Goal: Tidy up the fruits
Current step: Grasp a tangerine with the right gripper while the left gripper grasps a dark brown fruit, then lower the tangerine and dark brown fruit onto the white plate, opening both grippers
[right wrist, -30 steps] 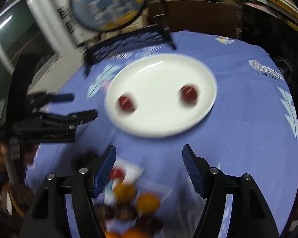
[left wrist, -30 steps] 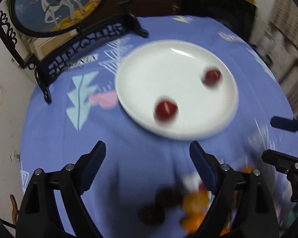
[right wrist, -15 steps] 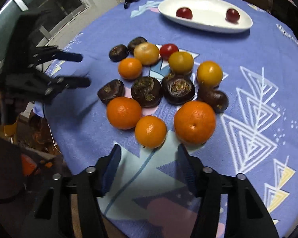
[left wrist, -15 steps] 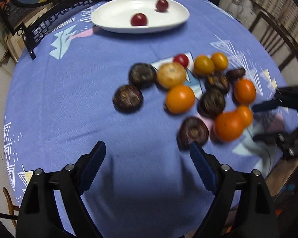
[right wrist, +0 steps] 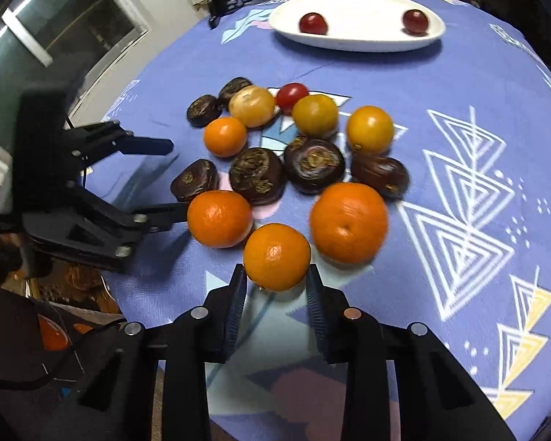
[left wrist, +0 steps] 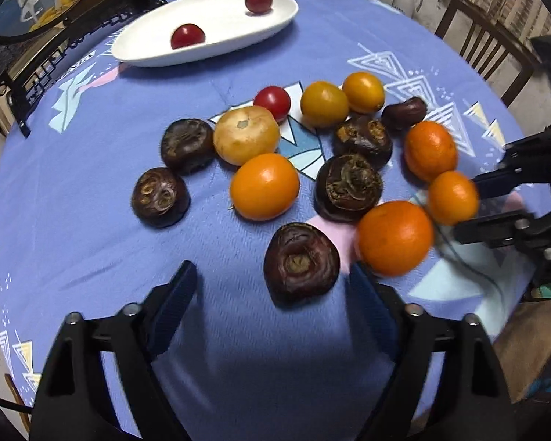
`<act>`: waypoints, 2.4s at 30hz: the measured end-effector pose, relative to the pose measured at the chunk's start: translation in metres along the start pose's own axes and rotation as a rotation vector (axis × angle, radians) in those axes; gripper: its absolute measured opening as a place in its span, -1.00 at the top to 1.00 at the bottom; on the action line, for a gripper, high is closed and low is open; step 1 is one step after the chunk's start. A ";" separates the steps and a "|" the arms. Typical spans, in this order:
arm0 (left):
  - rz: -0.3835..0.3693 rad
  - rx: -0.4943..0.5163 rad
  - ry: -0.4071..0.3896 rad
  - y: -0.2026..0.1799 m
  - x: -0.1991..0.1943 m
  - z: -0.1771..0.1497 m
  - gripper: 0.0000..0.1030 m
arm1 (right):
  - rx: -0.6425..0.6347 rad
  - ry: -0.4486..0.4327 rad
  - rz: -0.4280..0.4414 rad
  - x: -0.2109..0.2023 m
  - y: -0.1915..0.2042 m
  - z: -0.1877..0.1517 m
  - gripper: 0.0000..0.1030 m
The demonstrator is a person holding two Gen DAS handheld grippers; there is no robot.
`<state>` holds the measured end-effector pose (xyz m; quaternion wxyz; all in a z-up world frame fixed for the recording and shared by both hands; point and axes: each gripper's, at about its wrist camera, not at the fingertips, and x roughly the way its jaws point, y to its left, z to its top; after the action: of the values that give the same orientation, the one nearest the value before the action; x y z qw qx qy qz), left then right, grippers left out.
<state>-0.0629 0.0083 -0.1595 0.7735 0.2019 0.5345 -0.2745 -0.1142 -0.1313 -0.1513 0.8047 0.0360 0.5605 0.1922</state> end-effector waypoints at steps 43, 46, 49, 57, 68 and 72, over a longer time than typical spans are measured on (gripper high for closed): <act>0.214 -0.351 -0.161 0.095 -0.055 0.194 0.22 | 0.083 -0.396 -0.066 -0.089 -0.057 0.195 0.35; 0.220 -0.339 -0.152 0.100 -0.043 0.201 0.22 | 0.080 -0.374 -0.076 -0.077 -0.063 0.203 0.35; 0.222 -0.331 -0.137 0.105 -0.031 0.207 0.22 | 0.080 -0.347 -0.082 -0.062 -0.071 0.211 0.34; 0.218 -0.329 -0.103 0.118 0.000 0.224 0.22 | 0.070 -0.311 -0.093 -0.032 -0.088 0.236 0.34; 0.227 -0.326 -0.105 0.129 0.012 0.235 -0.52 | 0.078 -0.273 -0.122 -0.019 -0.099 0.239 -0.13; 0.238 -0.322 -0.144 0.131 -0.007 0.226 -0.52 | 0.107 -0.266 -0.118 -0.027 -0.107 0.215 -0.13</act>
<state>0.1815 -0.0265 -0.0722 0.8589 0.1173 0.4871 -0.1059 0.1035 -0.2054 -0.0768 0.8788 0.0707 0.4594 0.1080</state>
